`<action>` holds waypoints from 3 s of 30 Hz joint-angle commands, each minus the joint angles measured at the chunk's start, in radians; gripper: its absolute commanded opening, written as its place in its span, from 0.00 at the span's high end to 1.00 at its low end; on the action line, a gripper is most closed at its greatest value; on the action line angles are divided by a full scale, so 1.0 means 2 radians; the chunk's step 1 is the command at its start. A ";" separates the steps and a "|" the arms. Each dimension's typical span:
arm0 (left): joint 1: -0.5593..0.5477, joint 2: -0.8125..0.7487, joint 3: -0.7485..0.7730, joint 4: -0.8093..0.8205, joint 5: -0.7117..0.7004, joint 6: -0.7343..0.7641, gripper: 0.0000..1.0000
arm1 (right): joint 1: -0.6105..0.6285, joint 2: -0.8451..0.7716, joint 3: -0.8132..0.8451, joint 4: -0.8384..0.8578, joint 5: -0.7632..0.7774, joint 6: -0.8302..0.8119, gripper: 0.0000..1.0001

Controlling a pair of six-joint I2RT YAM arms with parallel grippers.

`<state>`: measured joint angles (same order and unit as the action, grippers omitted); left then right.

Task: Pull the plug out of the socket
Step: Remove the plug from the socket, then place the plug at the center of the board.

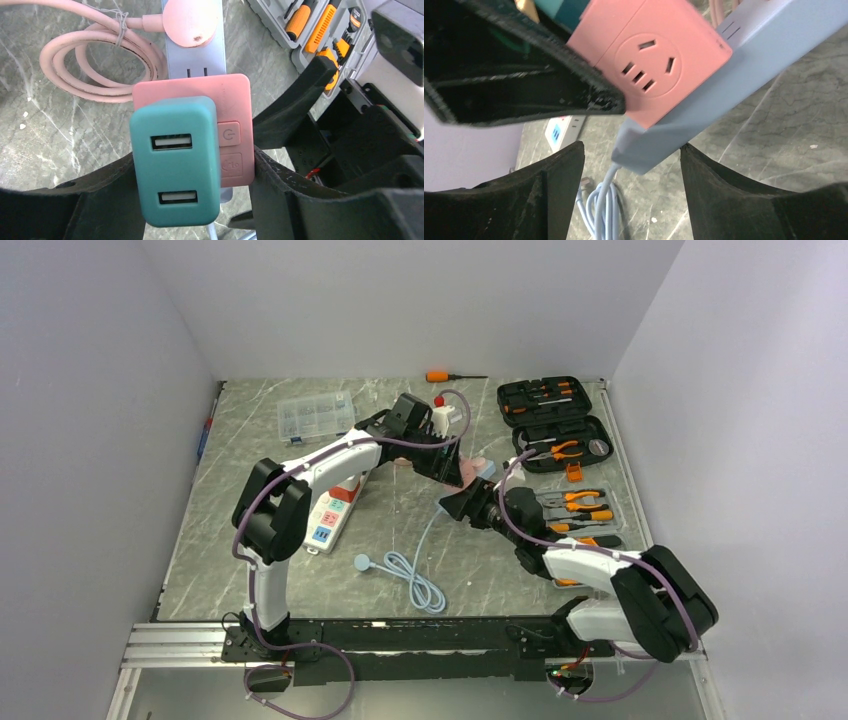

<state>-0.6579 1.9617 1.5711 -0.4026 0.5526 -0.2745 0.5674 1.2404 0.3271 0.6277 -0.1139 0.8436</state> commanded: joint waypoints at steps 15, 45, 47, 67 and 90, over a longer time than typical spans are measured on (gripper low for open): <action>0.019 -0.038 0.014 0.075 0.052 -0.072 0.75 | 0.028 0.084 0.044 0.070 0.081 0.047 0.36; 0.031 -0.083 -0.003 0.083 0.068 -0.086 1.00 | 0.016 0.059 0.055 -0.020 0.167 0.080 1.00; 0.031 -0.085 -0.002 0.078 0.063 -0.080 1.00 | 0.016 0.057 0.056 -0.044 0.180 0.090 1.00; 0.096 -0.134 -0.027 0.093 0.115 -0.083 1.00 | 0.005 0.079 0.005 -0.075 0.239 0.100 1.00; -0.015 -0.084 -0.118 -0.078 -0.099 0.252 1.00 | 0.008 -0.013 -0.080 0.011 0.089 0.019 1.00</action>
<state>-0.6373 1.7832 1.3388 -0.5446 0.4644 0.0864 0.5743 1.2621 0.2070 0.5854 0.1287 0.9195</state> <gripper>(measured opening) 0.656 0.338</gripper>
